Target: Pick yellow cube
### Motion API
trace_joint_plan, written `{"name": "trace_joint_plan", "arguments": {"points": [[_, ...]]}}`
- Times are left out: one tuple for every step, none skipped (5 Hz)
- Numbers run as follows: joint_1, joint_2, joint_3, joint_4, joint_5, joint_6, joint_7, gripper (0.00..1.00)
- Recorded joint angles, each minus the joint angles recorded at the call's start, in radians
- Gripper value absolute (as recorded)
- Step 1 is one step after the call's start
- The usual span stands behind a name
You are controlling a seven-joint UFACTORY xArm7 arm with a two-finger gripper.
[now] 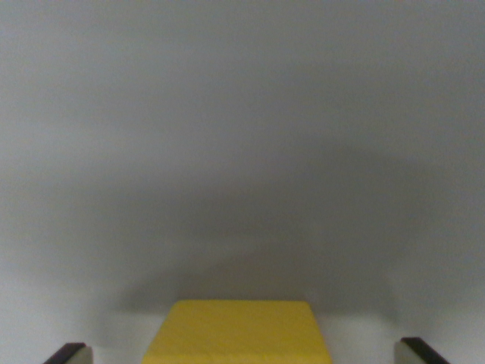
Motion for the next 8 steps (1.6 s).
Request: {"name": "trace_joint_plan", "arguments": {"points": [[0.0, 0.0, 0.0, 0.0, 0.0, 0.0, 0.0, 0.0], [0.0, 0.0, 0.0, 0.0, 0.0, 0.0, 0.0, 0.0], [0.0, 0.0, 0.0, 0.0, 0.0, 0.0, 0.0, 0.0], [0.0, 0.0, 0.0, 0.0, 0.0, 0.0, 0.0, 1.0], [0.0, 0.0, 0.0, 0.0, 0.0, 0.0, 0.0, 1.0], [0.0, 0.0, 0.0, 0.0, 0.0, 0.0, 0.0, 1.0], [0.0, 0.0, 0.0, 0.0, 0.0, 0.0, 0.0, 1.0], [-0.0001, -0.003, 0.0, 0.003, 0.0004, 0.006, 0.0, 1.0]]}}
